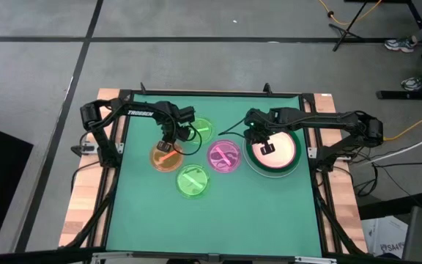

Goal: Stack plastic plates
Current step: Stack the orange plate on top of the white plate

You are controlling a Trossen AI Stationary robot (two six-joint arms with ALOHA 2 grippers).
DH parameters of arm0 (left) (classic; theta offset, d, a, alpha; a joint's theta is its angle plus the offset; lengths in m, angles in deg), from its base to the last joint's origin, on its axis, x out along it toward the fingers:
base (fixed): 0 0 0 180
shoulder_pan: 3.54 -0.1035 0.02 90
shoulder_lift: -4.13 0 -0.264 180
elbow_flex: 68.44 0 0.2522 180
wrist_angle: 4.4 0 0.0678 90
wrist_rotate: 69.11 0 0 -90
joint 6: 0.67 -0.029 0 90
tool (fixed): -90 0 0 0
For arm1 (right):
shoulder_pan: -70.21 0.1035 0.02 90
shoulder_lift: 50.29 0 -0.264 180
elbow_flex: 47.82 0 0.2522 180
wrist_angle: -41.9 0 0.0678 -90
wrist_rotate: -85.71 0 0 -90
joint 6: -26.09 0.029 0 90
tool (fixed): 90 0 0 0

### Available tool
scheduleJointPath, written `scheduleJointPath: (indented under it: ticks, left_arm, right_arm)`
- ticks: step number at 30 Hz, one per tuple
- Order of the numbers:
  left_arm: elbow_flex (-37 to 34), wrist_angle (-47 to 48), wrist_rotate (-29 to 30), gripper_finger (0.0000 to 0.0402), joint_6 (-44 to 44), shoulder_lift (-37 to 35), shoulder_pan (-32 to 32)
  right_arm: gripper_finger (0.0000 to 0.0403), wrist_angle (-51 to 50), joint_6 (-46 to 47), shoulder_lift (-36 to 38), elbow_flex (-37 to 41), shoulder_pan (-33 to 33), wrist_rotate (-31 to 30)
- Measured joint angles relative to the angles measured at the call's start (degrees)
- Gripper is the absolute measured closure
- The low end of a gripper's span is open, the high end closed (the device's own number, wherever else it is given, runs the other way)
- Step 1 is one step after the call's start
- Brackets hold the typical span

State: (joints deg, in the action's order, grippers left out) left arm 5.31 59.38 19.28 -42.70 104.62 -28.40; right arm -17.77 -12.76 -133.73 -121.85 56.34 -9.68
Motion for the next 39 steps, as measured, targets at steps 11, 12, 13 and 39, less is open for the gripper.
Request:
scheduleJointPath:
  ticks: [11,12,13,39]
  left_arm:
    - [0.0,-0.1,0.0,0.0341,-0.2,0.0,0.0]
    - [0.0,-0.1,0.0,0.0341,-0.2,0.0,0.0]
    - [0.0,-0.1,0.0,0.0342,-0.2,0.0,0.0]
    - [0.0,-0.1,-2.4,0.0401,-0.2,0.0,0.0]
  right_arm:
    - [0.0333,0.0,0.0,0.0,0.0,0.0,0.0]
    - [0.0333,0.0,0.0,0.0,0.0,0.0,0.0]
    - [0.0333,0.0,0.0,0.0,0.0,0.0,0.0]
    - [0.0333,0.0,-0.4,0.0,0.0,0.0,0.0]
